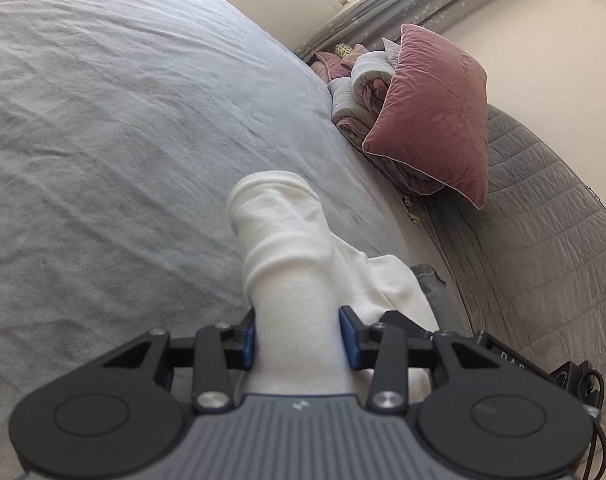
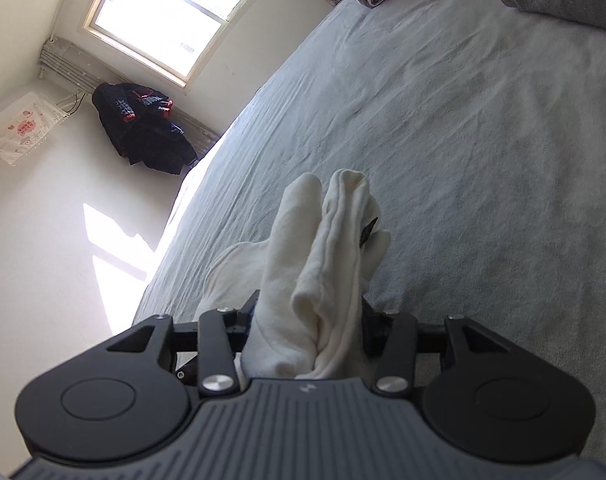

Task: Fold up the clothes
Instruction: 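Grasp the folded white shirt bundle with both grippers and lift it, then carry the shirt with both grippers onto the folded grey garment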

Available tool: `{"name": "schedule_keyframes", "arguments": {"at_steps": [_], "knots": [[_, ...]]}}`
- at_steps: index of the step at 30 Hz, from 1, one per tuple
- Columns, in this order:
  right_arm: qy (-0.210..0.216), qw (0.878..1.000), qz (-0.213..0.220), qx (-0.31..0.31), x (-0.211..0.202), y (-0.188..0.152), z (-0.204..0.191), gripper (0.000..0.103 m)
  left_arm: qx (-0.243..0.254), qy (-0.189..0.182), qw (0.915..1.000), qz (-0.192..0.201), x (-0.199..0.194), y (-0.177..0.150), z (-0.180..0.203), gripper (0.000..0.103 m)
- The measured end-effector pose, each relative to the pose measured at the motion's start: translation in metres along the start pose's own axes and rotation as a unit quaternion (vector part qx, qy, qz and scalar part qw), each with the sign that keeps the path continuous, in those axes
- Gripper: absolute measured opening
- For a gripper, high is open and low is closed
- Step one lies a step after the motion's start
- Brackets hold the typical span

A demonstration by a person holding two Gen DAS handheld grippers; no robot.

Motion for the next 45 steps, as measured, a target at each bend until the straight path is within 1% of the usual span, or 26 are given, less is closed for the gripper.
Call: {"name": "schedule_keyframes", "arguments": {"at_steps": [4, 7, 12, 19, 26, 36, 40, 45], "knots": [[0.001, 1.0, 0.013, -0.003, -0.006, 0.027, 0.0, 0.048, 0.01, -0.011, 0.9999, -0.004, 0.019, 0.004, 0.033, 0.041], [-0.003, 1.0, 0.023, -0.006, -0.015, 0.046, 0.007, 0.048, 0.015, -0.018, 0.9997, -0.008, 0.034, 0.001, 0.055, 0.041], [-0.011, 0.999, 0.038, -0.005, -0.031, 0.075, 0.028, 0.048, 0.027, -0.032, 0.999, -0.015, 0.063, -0.01, 0.093, 0.041], [-0.037, 0.998, 0.051, -0.003, -0.05, 0.106, 0.061, 0.048, 0.033, -0.046, 0.9977, -0.038, 0.106, -0.03, 0.132, 0.041], [-0.049, 0.997, 0.059, -0.004, -0.059, 0.138, 0.089, 0.048, 0.042, -0.052, 0.9965, -0.05, 0.138, -0.041, 0.16, 0.041], [-0.05, 0.996, 0.073, -0.006, -0.06, 0.176, 0.122, 0.048, 0.052, -0.059, 0.9954, -0.056, 0.183, -0.051, 0.191, 0.041], [-0.048, 0.996, 0.077, -0.021, -0.061, 0.194, 0.133, 0.048, 0.049, -0.069, 0.9953, -0.048, 0.2, -0.057, 0.203, 0.041], [-0.047, 0.994, 0.087, -0.053, -0.067, 0.226, 0.145, 0.048, 0.034, -0.09, 0.9945, -0.043, 0.225, -0.065, 0.227, 0.041]]}}
Point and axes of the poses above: each gripper's, at about its wrist camera, not at the fingertips, and x roughly the way its jaws point, z to its right, y to its top, the point moved 10 cm from there along x, roughly the way its jaws point, and after that the axes turned 6 degrees about z, right-handed, at the moved point
